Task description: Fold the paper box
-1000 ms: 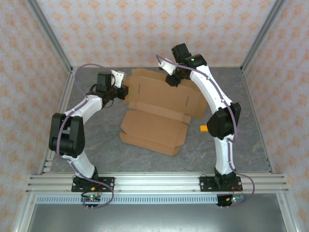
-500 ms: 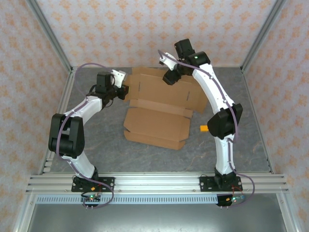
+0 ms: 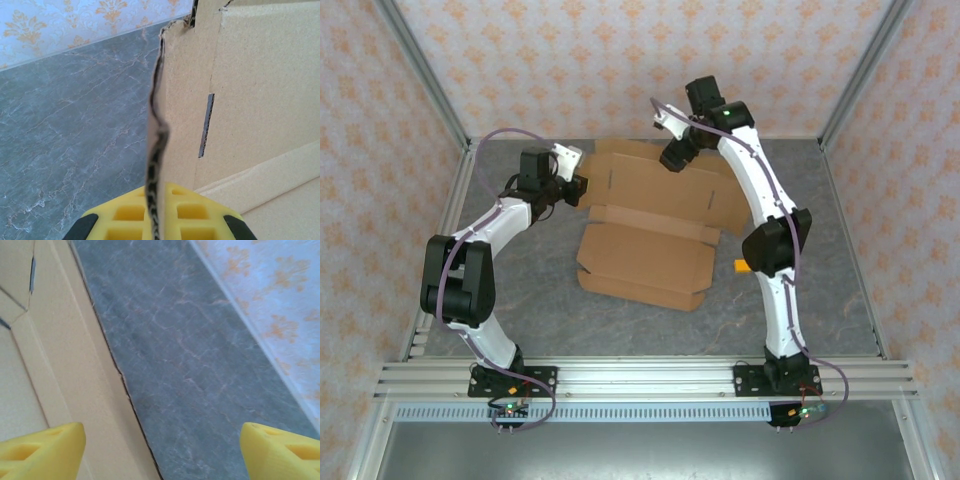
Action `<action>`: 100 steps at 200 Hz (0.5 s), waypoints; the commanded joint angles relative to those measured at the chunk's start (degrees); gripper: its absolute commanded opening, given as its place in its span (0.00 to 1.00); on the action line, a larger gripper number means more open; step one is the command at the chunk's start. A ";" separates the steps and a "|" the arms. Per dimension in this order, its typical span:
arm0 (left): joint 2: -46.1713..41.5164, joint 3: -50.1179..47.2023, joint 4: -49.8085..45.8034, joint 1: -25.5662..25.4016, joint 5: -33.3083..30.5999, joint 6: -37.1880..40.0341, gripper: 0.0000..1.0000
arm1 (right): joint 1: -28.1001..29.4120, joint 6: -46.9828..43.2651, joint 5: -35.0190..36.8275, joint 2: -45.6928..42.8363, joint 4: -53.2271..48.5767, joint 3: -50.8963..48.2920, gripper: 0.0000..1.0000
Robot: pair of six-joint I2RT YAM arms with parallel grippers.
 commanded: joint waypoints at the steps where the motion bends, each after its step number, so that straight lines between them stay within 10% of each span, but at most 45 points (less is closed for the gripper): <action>1: -0.59 1.83 -0.25 0.44 1.11 1.28 0.00 | -0.39 -1.39 -4.62 0.70 -4.36 1.70 0.73; 58: -0.16 2.89 -1.37 0.50 -0.51 0.58 0.00 | -0.38 -1.83 -5.03 0.40 -5.03 1.80 0.24; 100: -2.11 3.91 -3.72 0.47 -10.02 -7.01 0.35 | 0.71 -1.37 -3.23 -3.01 -4.85 -0.28 0.00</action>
